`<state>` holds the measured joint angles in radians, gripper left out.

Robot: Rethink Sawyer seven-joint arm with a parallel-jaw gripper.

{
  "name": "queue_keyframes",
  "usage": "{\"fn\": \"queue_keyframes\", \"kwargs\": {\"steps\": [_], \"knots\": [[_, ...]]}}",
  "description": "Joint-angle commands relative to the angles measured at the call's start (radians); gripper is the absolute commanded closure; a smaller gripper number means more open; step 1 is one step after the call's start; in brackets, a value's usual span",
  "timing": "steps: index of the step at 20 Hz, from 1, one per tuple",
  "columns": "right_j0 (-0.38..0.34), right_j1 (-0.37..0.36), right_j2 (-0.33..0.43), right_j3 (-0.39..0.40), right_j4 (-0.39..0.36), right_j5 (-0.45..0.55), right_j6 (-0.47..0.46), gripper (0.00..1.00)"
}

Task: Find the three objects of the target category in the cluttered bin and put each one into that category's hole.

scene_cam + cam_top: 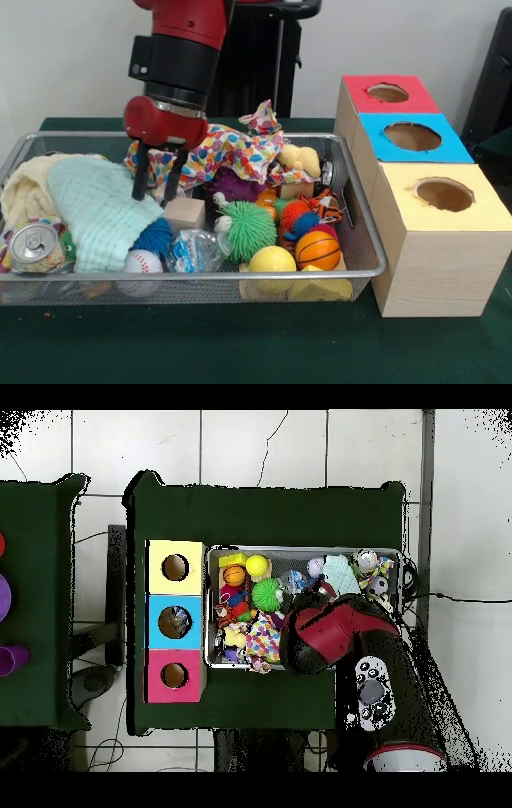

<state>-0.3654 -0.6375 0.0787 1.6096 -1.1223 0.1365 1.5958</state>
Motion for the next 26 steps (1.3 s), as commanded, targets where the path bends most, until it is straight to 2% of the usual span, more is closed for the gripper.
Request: {"fn": "queue_keyframes", "kwargs": {"steps": [1,4,7,13,15,19,26], "knots": [[0.067,0.109,-0.049,-0.023,-0.112,-0.098,0.047,0.00],[0.157,0.174,-0.154,-0.086,-0.113,-0.152,0.129,0.00],[0.210,0.215,-0.220,-0.112,-0.078,-0.192,0.150,0.00],[0.305,0.291,-0.360,-0.135,0.046,-0.288,0.153,0.00],[0.321,0.307,-0.388,-0.134,0.078,-0.311,0.140,0.00],[0.326,0.306,-0.395,-0.124,0.106,-0.317,0.120,0.00],[0.359,0.383,-0.471,-0.163,0.195,-0.391,0.083,0.00]]}}
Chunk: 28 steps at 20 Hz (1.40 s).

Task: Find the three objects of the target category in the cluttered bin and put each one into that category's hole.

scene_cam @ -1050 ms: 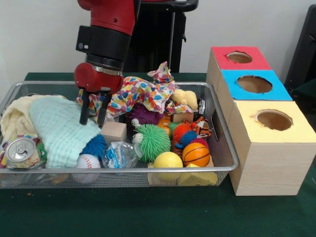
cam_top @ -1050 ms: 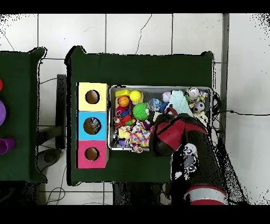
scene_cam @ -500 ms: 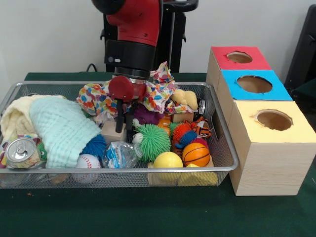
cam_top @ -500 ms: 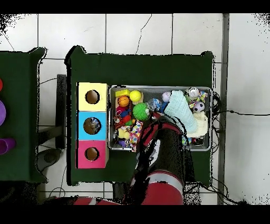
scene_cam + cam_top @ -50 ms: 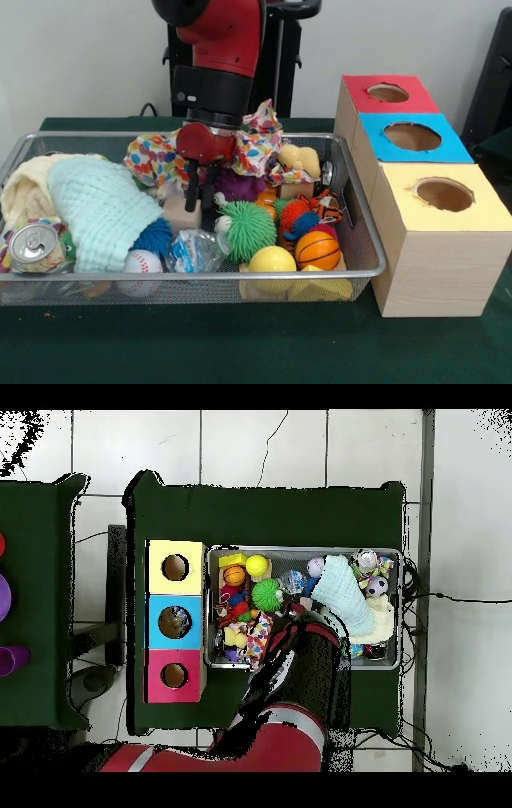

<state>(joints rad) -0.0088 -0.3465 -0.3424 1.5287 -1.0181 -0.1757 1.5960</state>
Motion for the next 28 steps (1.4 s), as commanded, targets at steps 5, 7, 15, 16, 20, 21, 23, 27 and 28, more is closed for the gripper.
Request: {"fn": "queue_keyframes", "kwargs": {"steps": [5,7,15,16,20,21,23,27,28], "knots": [[0.010,0.155,-0.088,-0.118,0.158,-0.124,0.062,0.00],[0.021,0.172,-0.108,-0.124,0.188,-0.140,0.055,0.00],[0.037,0.218,-0.135,-0.143,0.248,-0.170,0.043,0.00],[0.039,0.217,-0.137,-0.140,0.250,-0.173,0.043,0.00],[0.050,0.206,-0.139,-0.130,0.243,-0.169,0.049,0.00],[0.055,0.208,-0.145,-0.129,0.248,-0.172,0.049,0.00],[0.058,0.211,-0.145,-0.138,0.254,-0.167,0.055,0.00],[0.065,0.203,-0.137,-0.145,0.248,-0.148,0.064,0.00],[0.067,0.207,-0.139,-0.149,0.252,-0.149,0.062,0.00]]}}
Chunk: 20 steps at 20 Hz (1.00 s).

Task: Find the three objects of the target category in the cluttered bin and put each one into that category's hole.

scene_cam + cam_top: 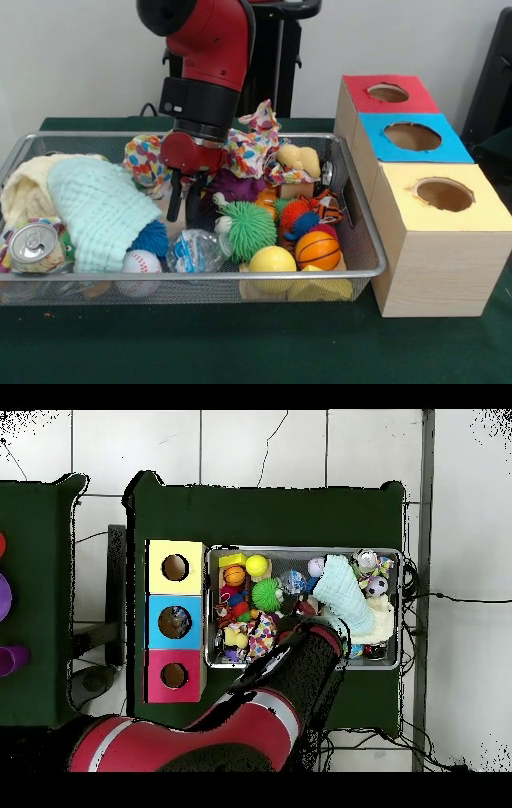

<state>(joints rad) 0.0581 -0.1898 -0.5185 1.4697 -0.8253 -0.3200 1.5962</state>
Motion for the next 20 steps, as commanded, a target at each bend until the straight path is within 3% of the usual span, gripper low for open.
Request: {"fn": "queue_keyframes", "kwargs": {"steps": [1,15,20], "knots": [[0.002,0.052,0.037,-0.092,0.060,-0.004,0.062,0.00],[-0.017,-0.001,0.124,-0.139,0.020,0.086,0.087,0.00],[0.008,0.012,0.089,-0.152,0.049,0.061,0.081,0.00]]}}
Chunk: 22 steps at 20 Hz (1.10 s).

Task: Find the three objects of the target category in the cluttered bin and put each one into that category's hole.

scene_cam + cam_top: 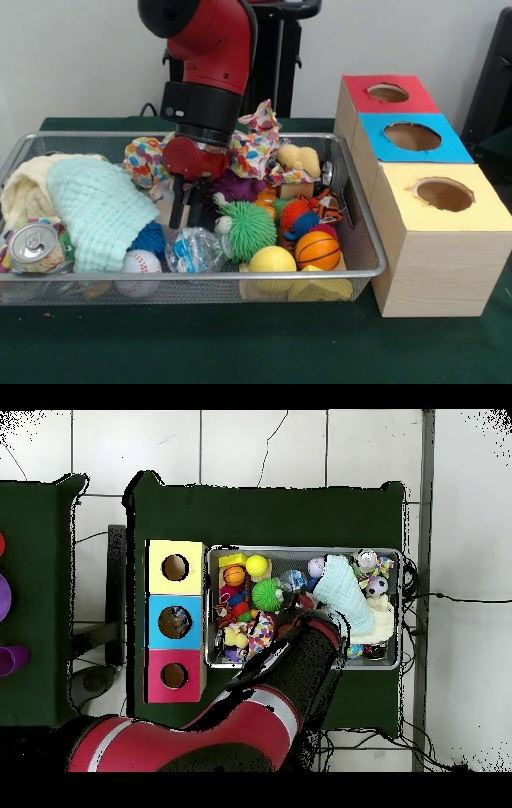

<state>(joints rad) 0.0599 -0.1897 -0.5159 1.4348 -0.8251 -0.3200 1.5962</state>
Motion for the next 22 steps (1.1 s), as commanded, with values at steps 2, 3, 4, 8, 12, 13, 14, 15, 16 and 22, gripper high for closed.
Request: {"fn": "queue_keyframes", "kwargs": {"steps": [2,3,4,8,12,13,14,15,16,22], "knots": [[0.016,0.030,0.060,-0.121,0.079,0.032,0.080,0.00],[0.018,0.035,0.053,-0.121,0.088,0.024,0.078,0.00],[0.020,0.039,0.047,-0.121,0.097,0.016,0.077,0.00],[0.023,0.041,0.042,-0.119,0.107,0.011,0.077,0.00],[0.019,0.035,0.051,-0.119,0.100,0.019,0.081,0.00],[0.020,0.036,0.050,-0.120,0.099,0.019,0.080,0.00],[0.020,0.041,0.048,-0.123,0.101,0.018,0.080,0.00],[0.022,0.044,0.046,-0.126,0.104,0.018,0.080,0.00],[0.024,0.046,0.045,-0.129,0.106,0.018,0.080,0.00],[0.035,0.068,0.031,-0.145,0.126,0.017,0.074,0.00]]}}
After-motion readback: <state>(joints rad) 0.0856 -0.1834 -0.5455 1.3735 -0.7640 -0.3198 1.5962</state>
